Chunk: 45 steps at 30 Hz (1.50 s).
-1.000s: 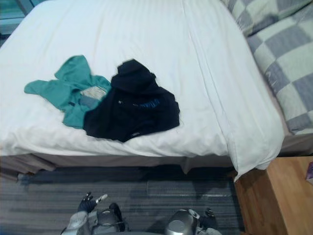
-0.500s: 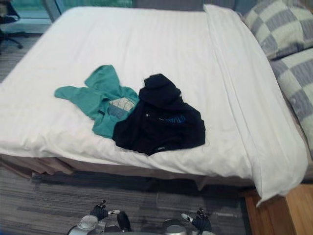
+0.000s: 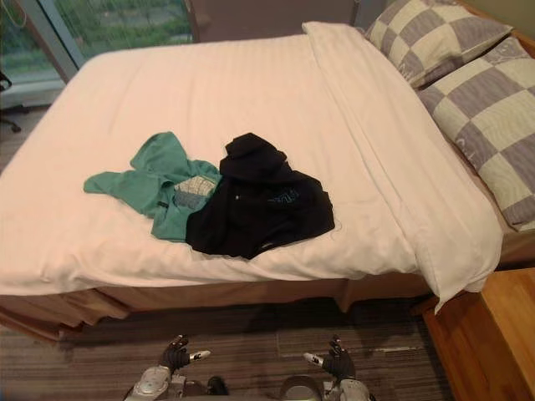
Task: Tidy the bed and pick cloth on bed and put in laundry
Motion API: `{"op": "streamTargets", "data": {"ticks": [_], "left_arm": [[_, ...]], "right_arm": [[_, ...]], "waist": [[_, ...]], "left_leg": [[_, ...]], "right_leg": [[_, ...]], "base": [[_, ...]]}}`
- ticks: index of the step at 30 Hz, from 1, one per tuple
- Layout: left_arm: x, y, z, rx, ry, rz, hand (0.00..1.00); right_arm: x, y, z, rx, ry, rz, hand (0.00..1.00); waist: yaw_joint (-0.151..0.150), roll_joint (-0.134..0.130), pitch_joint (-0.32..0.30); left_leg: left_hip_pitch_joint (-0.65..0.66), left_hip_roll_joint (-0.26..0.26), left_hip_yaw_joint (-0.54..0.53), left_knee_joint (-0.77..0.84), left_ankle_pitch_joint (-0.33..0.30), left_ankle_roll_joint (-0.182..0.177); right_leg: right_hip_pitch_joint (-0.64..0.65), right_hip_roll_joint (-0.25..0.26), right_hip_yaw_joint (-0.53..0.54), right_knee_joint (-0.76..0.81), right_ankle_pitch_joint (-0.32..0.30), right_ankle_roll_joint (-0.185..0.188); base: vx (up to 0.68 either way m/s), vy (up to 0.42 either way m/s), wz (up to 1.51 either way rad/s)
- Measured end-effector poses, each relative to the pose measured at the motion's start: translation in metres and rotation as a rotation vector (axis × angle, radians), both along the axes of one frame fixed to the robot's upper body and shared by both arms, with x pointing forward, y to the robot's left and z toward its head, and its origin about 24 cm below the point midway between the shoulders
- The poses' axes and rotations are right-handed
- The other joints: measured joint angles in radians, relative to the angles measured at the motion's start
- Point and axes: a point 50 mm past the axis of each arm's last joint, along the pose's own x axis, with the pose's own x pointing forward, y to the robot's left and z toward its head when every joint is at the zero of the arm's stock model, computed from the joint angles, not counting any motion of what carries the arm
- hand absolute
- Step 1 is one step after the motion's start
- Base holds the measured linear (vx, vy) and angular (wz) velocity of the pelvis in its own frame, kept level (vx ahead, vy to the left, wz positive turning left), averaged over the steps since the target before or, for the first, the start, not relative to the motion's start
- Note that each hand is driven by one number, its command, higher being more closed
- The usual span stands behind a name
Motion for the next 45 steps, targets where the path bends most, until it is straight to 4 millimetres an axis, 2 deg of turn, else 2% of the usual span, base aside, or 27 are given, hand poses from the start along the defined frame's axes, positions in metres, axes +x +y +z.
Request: {"op": "streamTargets", "data": {"ticks": [1,2,3,4,5,6,7,8,10,11,14,17,20,24,27,29,32,33,36,39,40,41,42,45], "left_arm": [[0.000,0.000,0.000,-0.007,-0.001,-0.029,0.00],[0.000,0.001,0.000,-0.008,0.005,-0.038,0.00],[-0.001,0.004,0.000,-0.004,0.015,-0.037,0.00],[-0.005,0.009,-0.002,0.003,0.039,-0.030,0.00],[-0.007,0.013,-0.003,0.013,0.044,-0.028,0.00],[-0.007,0.015,-0.003,0.019,0.045,-0.028,0.00],[-0.009,0.018,-0.003,0.021,0.053,-0.023,0.00],[-0.012,0.017,-0.004,0.014,0.064,-0.029,0.00],[-0.013,0.015,-0.005,0.004,0.070,-0.043,0.00],[-0.011,0.011,-0.005,0.007,0.064,-0.063,0.00],[-0.011,0.009,-0.005,0.006,0.064,-0.057,0.00],[-0.012,0.010,-0.005,0.016,0.065,-0.028,0.00],[-0.014,0.009,-0.006,-0.001,0.069,-0.001,0.00],[-0.016,0.012,-0.006,-0.040,0.070,0.117,0.00],[-0.017,0.011,-0.007,-0.094,0.072,0.230,0.00],[-0.026,0.013,-0.009,-0.129,0.099,0.356,0.00],[-0.037,0.024,-0.011,-0.131,0.118,0.553,0.00],[-0.040,0.027,-0.011,-0.129,0.121,0.588,0.00],[-0.052,0.047,-0.011,-0.102,0.128,0.791,0.00],[-0.037,0.086,0.006,-0.087,-0.022,0.984,0.00],[-0.029,0.101,0.014,-0.072,-0.086,1.010,0.00],[-0.018,0.131,0.033,-0.036,-0.204,1.046,0.00],[-0.013,0.143,0.041,-0.018,-0.252,1.059,0.00],[0.007,0.199,0.091,0.067,-0.510,1.093,0.00]], "right_arm": [[-0.005,0.001,-0.003,0.003,0.024,-0.002,0.00],[-0.009,0.005,-0.005,0.010,0.042,-0.004,0.00],[-0.011,0.006,-0.007,0.014,0.054,-0.007,0.00],[-0.008,0.006,-0.007,0.015,0.056,0.000,0.00],[-0.008,0.008,-0.007,0.017,0.058,0.020,0.00],[-0.008,0.010,-0.007,0.018,0.060,0.032,0.00],[-0.007,0.011,-0.007,0.017,0.058,0.044,0.00],[-0.007,0.011,-0.007,0.020,0.054,0.049,0.00],[-0.007,0.011,-0.007,0.028,0.056,0.060,0.00],[-0.008,0.007,-0.007,0.029,0.062,0.073,0.00],[-0.005,0.005,-0.006,0.021,0.060,0.112,0.00],[-0.005,0.005,-0.007,0.022,0.072,0.115,0.00],[-0.006,0.002,-0.008,0.028,0.090,0.101,0.00],[-0.012,0.000,-0.010,0.061,0.119,-0.006,0.00],[-0.020,-0.007,-0.012,0.071,0.144,-0.148,0.00],[-0.028,-0.012,-0.013,0.105,0.145,-0.352,0.00],[-0.044,-0.013,-0.015,0.166,0.128,-0.622,0.00],[-0.048,-0.012,-0.015,0.177,0.122,-0.666,0.00],[-0.069,-0.026,-0.011,0.192,0.061,-0.910,0.00],[-0.084,-0.060,0.004,0.105,-0.044,-1.124,0.00],[-0.089,-0.073,0.010,0.064,-0.075,-1.173,0.00],[-0.095,-0.099,0.023,-0.021,-0.138,-1.230,0.00],[-0.096,-0.110,0.030,-0.059,-0.169,-1.246,0.00],[-0.087,-0.157,0.072,-0.270,-0.361,-1.191,0.00]], "waist": [[0.002,-0.014,-0.004],[0.000,-0.037,-0.014],[0.001,-0.043,-0.013],[0.003,-0.028,-0.015],[0.005,-0.030,-0.017],[0.006,-0.033,-0.017],[0.004,-0.033,-0.017],[0.002,-0.026,-0.018],[0.001,-0.013,-0.011],[0.002,-0.005,-0.009],[0.004,0.008,-0.005],[0.007,0.008,-0.005],[0.010,0.016,-0.009],[0.016,0.022,-0.005],[0.033,0.040,-0.002],[0.031,0.052,0.002],[0.037,0.051,0.002],[0.037,0.049,0.003],[0.048,0.049,-0.009],[0.057,0.047,-0.012],[0.057,0.045,-0.017],[0.057,0.035,-0.035],[0.057,0.032,-0.044],[0.063,0.019,-0.076]], "left_leg": [[0.010,-0.028,0.001,-0.017,0.000,-0.063],[0.024,-0.075,0.013,-0.037,-0.017,-0.050],[0.032,-0.085,0.018,-0.045,-0.019,-0.048],[0.036,-0.085,0.030,-0.063,-0.020,-0.043],[0.058,-0.084,0.042,-0.088,-0.008,-0.017],[0.072,-0.085,0.049,-0.106,-0.004,-0.013],[0.102,-0.084,0.059,-0.141,0.012,-0.006],[0.119,-0.083,0.060,-0.176,0.027,-0.001],[0.129,-0.087,0.050,-0.191,0.034,0.004],[0.141,-0.097,0.038,-0.204,0.038,0.002],[0.143,-0.095,0.038,-0.204,0.042,-0.004],[0.163,-0.090,0.048,-0.243,0.088,-0.020],[0.185,-0.078,0.071,-0.277,0.107,-0.024],[0.206,-0.070,0.070,-0.278,0.114,-0.034],[0.206,-0.068,0.066,-0.290,0.117,-0.038],[0.205,-0.058,0.064,-0.317,0.118,-0.040],[0.204,-0.052,0.069,-0.324,0.120,-0.042],[0.203,-0.050,0.072,-0.325,0.119,-0.043],[0.205,-0.039,0.099,-0.327,0.113,-0.049],[0.207,-0.027,0.125,-0.325,0.119,-0.051],[0.208,-0.024,0.126,-0.325,0.119,-0.052],[0.211,-0.024,0.129,-0.325,0.119,-0.053],[0.211,-0.024,0.129,-0.327,0.119,-0.054],[0.220,-0.026,0.146,-0.335,0.117,-0.056]], "right_leg": [[0.004,-0.036,0.004,0.007,-0.006,0.030],[0.001,-0.080,0.002,0.013,0.028,0.041],[-0.002,-0.090,-0.009,0.017,0.053,0.037],[-0.012,-0.090,-0.072,0.026,0.105,-0.011],[-0.027,-0.084,-0.157,0.041,0.127,-0.044],[-0.028,-0.067,-0.180,0.045,0.125,-0.040],[-0.022,-0.011,-0.191,0.036,0.104,-0.013],[-0.009,0.057,-0.194,-0.009,0.094,-0.023],[0.028,0.102,-0.197,-0.106,0.116,-0.054],[0.069,0.106,-0.195,-0.159,0.149,-0.051],[0.087,0.109,-0.195,-0.181,0.150,-0.051],[0.090,0.119,-0.193,-0.185,0.155,-0.059],[0.096,0.134,-0.192,-0.203,0.165,-0.073],[0.125,0.141,-0.193,-0.218,0.168,-0.079],[0.135,0.144,-0.206,-0.243,0.177,-0.077],[0.142,0.155,-0.228,-0.277,0.194,-0.079],[0.157,0.163,-0.235,-0.312,0.211,-0.078],[0.158,0.166,-0.234,-0.312,0.211,-0.077],[0.159,0.171,-0.234,-0.310,0.206,-0.072],[0.158,0.173,-0.245,-0.295,0.201,-0.077],[0.157,0.172,-0.254,-0.281,0.190,-0.080],[0.154,0.170,-0.267,-0.263,0.175,-0.078],[0.150,0.170,-0.271,-0.254,0.170,-0.078],[0.140,0.166,-0.277,-0.230,0.152,-0.075]], "base": [[0.02,0.451,0.01],[0.03,0.355,-0.02],[0.03,0.315,-0.15],[0.05,0.282,-0.27],[0.08,0.259,-0.30],[0.13,0.193,-0.33],[0.13,0.120,-0.19],[0.11,0.087,-0.10],[0.11,0.057,0.09],[0.12,0.068,0.12],[0.10,-0.005,0.06],[0.04,-0.090,-0.07],[-0.02,-0.089,-0.15],[-0.05,-0.063,-0.02],[-0.11,-0.047,0.11],[-0.14,-0.050,0.24],[-0.12,-0.055,0.03],[-0.08,-0.051,-0.08],[-0.02,-0.066,-0.11],[0.02,-0.049,0.05],[0.05,-0.037,0.24],[0.06,-0.032,0.21],[0.08,-0.018,0.11],[0.08,-0.006,-0.03]]}}
